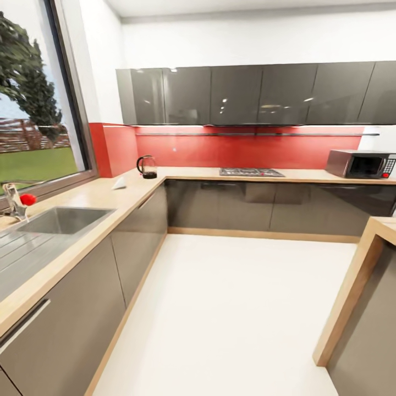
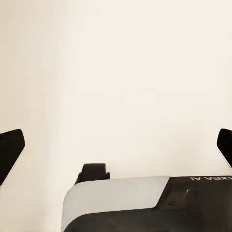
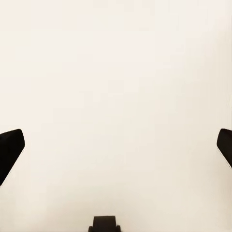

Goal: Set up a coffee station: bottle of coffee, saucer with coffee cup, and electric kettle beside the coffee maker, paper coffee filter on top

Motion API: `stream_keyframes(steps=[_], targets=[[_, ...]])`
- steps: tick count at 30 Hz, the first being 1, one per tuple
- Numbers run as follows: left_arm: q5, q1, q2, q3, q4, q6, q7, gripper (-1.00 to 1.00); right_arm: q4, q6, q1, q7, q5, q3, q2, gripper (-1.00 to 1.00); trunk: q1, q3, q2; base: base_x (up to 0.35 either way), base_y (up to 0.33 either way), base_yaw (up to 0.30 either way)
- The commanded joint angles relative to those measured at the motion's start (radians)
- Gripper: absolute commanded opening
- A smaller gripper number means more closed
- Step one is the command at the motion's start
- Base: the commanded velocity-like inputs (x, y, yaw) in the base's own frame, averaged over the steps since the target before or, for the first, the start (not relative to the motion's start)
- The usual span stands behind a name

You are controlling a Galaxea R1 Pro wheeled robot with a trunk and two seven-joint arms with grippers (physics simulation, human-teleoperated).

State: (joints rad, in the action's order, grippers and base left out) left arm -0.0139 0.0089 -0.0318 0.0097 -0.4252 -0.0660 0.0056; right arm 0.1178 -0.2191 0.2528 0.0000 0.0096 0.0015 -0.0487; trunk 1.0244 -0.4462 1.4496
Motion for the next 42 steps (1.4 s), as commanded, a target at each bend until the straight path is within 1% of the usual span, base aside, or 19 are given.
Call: stream_keyframes(steps=[1, 14, 24, 33, 42], targets=[[-0.001, 0.0, 0.0, 0.001, -0.001, -0.001, 0.001, 1.0, -0.001, -0.003, 0.0, 0.0, 0.001, 0.0, 0.0, 1.0, 0.001, -0.001, 0.0, 0.322, -0.015, 0.0], [-0.001, 0.0, 0.0, 0.001, -0.001, -0.001, 0.001, 1.0, -0.001, -0.002, 0.001, 0.0, 0.0, 0.0, 0.002, 1.0, 0.001, -0.001, 0.0, 0.322, -0.081, -0.004], [-0.001, 0.0, 0.0, 0.001, -0.001, -0.001, 0.001, 1.0, -0.001, -0.002, 0.001, 0.0, 0.0, 0.0, 0.003, 1.0, 0.001, -0.001, 0.0, 0.322, -0.091, -0.122], [-0.001, 0.0, 0.001, 0.001, -0.001, -0.001, 0.001, 1.0, -0.001, -0.002, 0.001, 0.0, 0.0, 0.0, 0.003, 1.0, 0.001, -0.001, 0.0, 0.322, -0.03, -0.025], [-0.001, 0.0, 0.011, 0.001, -0.002, -0.001, 0.001, 1.0, -0.001, -0.002, 0.001, 0.0, 0.0, 0.0, 0.003, 1.0, 0.001, -0.001, 0.0, 0.322, -0.002, -0.002]])
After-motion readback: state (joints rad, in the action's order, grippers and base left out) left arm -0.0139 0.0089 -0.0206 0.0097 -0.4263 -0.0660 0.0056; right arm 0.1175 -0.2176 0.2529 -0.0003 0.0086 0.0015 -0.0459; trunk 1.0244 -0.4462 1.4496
